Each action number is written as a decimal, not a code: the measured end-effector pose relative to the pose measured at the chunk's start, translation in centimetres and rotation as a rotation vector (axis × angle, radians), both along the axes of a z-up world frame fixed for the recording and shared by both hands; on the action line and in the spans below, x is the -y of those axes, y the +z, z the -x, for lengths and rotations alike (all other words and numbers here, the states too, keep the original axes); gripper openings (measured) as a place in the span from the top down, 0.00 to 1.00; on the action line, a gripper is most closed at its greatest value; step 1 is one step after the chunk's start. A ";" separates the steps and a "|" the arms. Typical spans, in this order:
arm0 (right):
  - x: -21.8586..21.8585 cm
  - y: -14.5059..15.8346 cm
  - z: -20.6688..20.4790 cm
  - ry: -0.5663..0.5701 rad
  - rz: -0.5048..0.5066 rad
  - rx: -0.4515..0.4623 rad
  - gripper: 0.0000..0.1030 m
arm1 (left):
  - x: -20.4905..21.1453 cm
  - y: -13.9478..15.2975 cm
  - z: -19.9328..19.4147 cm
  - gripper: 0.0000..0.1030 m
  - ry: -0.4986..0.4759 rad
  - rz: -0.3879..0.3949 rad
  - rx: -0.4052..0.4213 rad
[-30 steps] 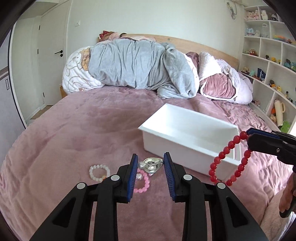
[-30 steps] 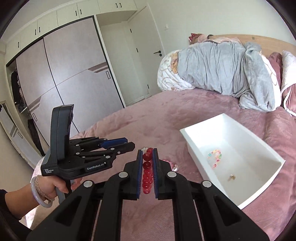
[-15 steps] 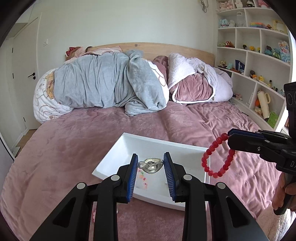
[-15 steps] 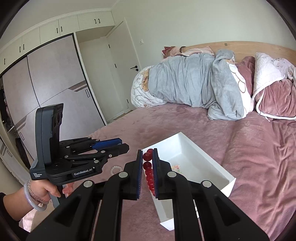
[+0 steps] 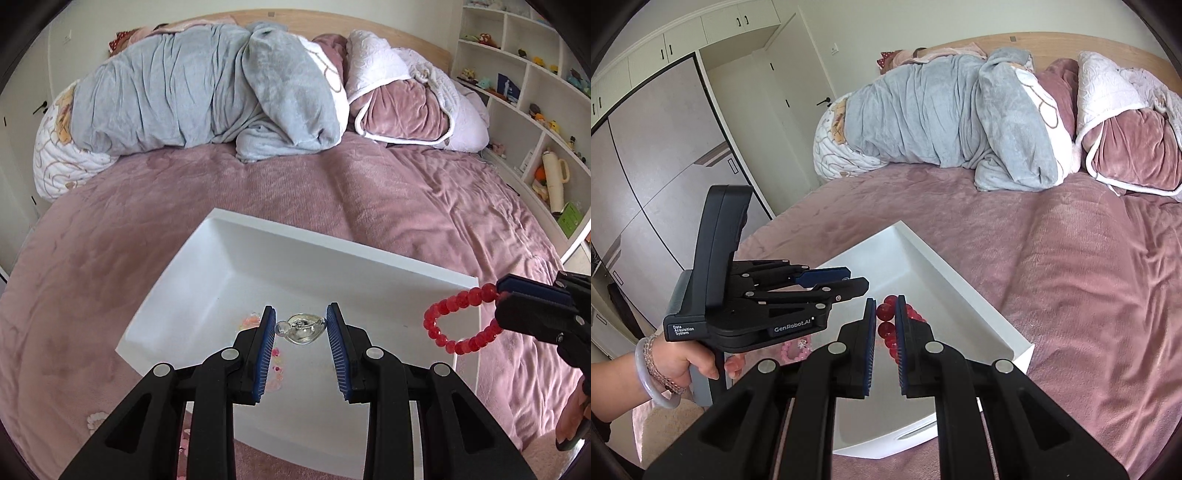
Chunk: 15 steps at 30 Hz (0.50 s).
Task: Organize jewelry
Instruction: 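Carry the charm and red bracelet into the white box and open both tools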
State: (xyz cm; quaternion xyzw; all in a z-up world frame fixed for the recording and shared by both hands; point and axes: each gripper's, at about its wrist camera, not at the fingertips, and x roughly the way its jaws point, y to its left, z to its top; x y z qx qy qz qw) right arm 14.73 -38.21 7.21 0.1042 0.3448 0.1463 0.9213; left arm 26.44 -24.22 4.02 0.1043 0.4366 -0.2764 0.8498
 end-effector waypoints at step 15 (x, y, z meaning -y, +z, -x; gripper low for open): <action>0.5 -4.7 -3.9 -0.007 -0.007 -0.106 0.87 | 0.6 -4.0 -2.5 0.37 0.032 -0.056 -0.039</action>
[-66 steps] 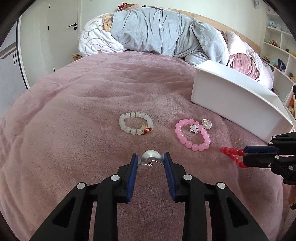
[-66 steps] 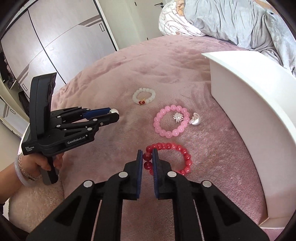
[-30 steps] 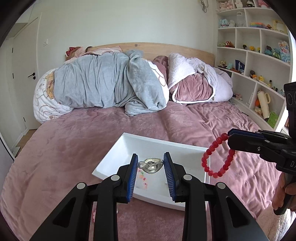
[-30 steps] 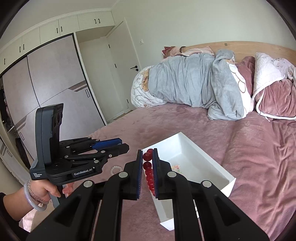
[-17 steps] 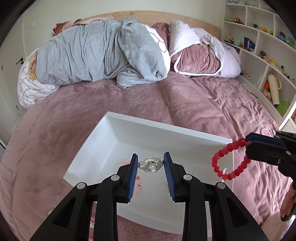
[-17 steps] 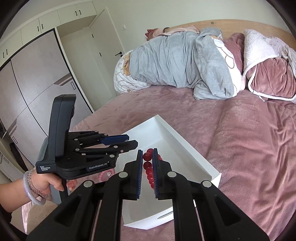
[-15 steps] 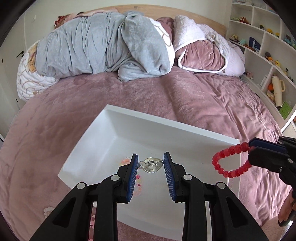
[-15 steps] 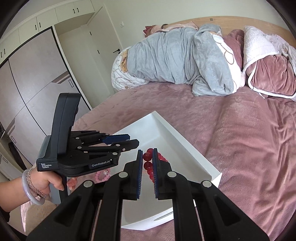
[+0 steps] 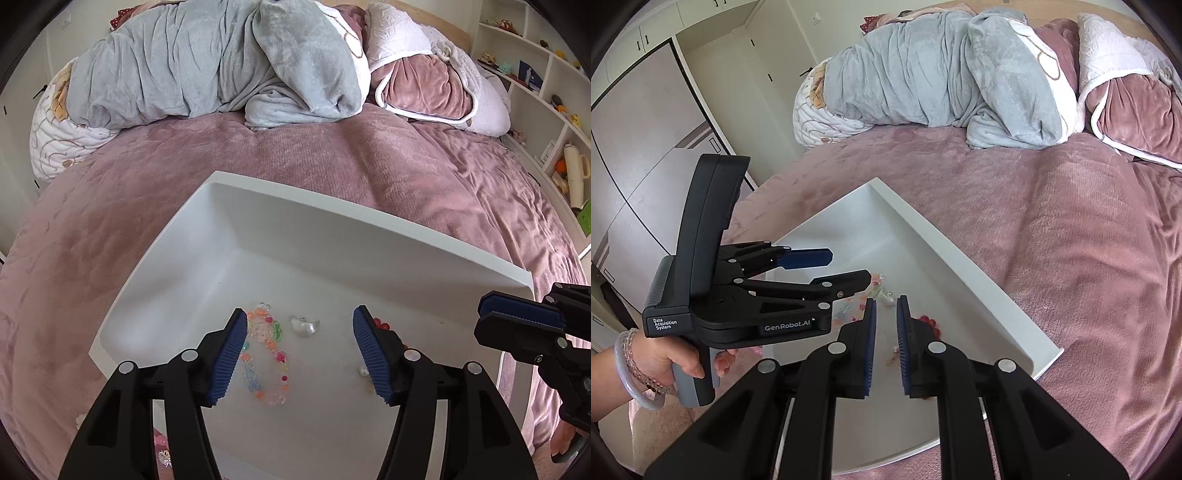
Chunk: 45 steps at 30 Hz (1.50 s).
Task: Organize jewelry
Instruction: 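Carry the charm and red bracelet into the white box and open both tools, then move both open tools back over the white and pink bracelets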
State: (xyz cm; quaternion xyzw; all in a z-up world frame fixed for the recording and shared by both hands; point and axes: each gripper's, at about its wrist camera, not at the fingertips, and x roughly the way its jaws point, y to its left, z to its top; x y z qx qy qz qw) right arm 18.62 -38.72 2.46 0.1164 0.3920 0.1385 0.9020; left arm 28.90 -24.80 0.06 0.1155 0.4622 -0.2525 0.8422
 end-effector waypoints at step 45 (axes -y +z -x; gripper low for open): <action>-22.6 6.5 10.6 0.258 0.230 0.259 0.05 | -32.5 7.6 17.4 0.08 0.386 0.116 0.340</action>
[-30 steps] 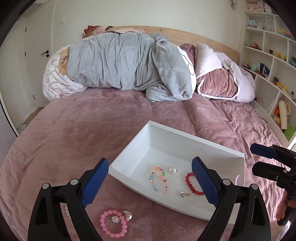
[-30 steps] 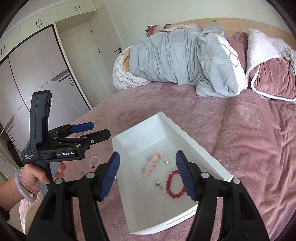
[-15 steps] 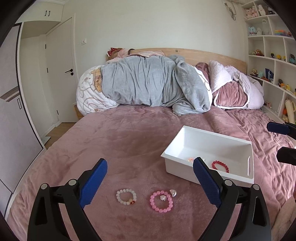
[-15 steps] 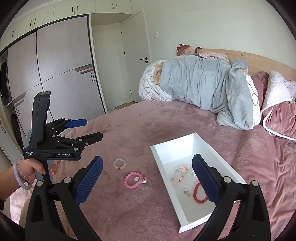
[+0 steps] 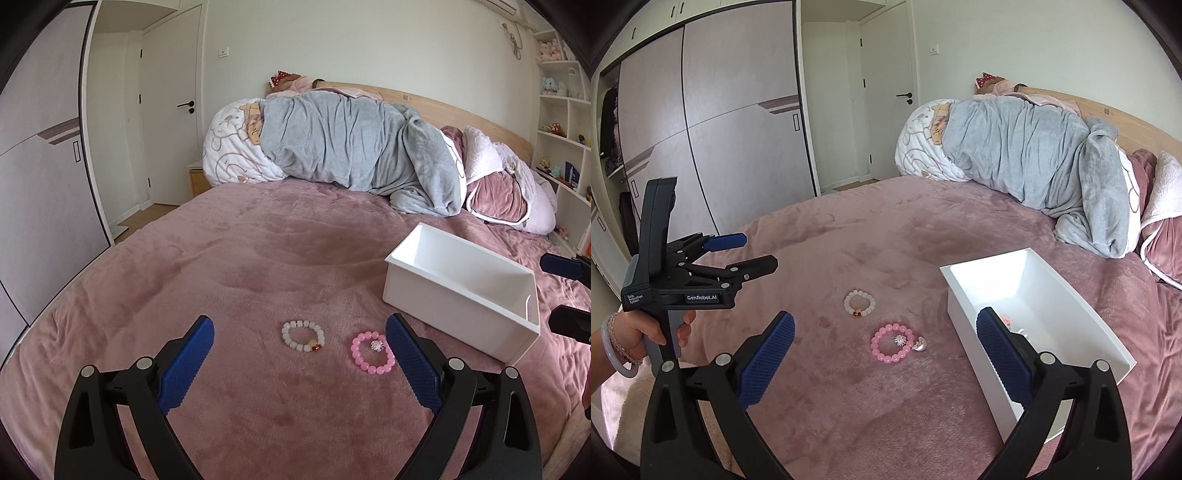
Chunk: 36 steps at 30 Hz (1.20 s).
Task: Organize jewelry
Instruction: 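Move both open tools back over the white and pink bracelets, then grasp the white bead bracelet with the left tool while the right tool grasps the silver flower charm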
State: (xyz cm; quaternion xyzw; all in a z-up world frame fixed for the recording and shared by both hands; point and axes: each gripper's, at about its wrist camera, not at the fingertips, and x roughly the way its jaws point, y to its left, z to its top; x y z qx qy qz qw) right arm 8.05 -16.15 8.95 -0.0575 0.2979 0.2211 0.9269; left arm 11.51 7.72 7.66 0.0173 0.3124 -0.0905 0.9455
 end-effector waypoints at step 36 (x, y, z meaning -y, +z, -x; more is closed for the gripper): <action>-5.4 -18.8 -17.0 0.094 0.110 -0.434 0.68 | 0.0 -17.5 -16.8 0.34 -0.007 0.008 -0.326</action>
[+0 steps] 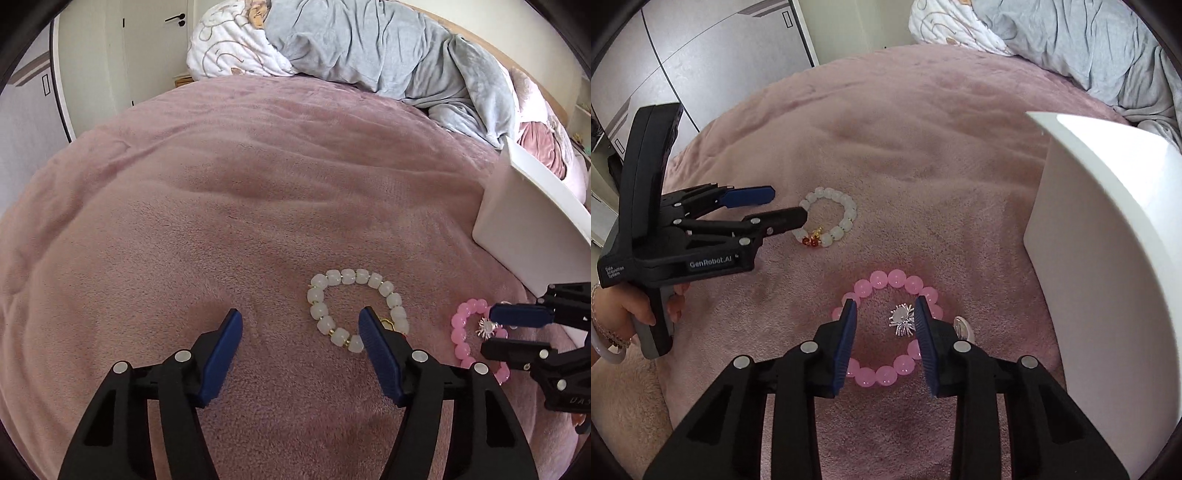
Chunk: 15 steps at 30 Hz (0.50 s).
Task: Organize jewelry
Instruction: 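Grasp the white bead bracelet with the left tool while the right tool grasps the silver flower charm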
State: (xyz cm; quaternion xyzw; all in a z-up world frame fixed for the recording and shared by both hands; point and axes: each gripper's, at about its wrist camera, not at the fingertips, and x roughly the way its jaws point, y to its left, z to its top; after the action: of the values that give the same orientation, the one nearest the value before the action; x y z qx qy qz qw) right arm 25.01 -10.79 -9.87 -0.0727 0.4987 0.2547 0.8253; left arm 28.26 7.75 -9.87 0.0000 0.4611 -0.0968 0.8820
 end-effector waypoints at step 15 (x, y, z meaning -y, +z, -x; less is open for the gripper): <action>-1.1 -1.1 -0.1 0.027 0.120 0.051 0.85 | 0.7 -1.0 -0.8 0.85 -0.001 -0.042 -0.019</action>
State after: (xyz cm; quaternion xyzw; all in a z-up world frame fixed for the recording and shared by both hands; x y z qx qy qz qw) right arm 25.12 -9.69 -10.94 -0.1354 0.4909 0.2337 0.8283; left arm 29.02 7.08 -10.85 0.0180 0.4713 -0.0876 0.8774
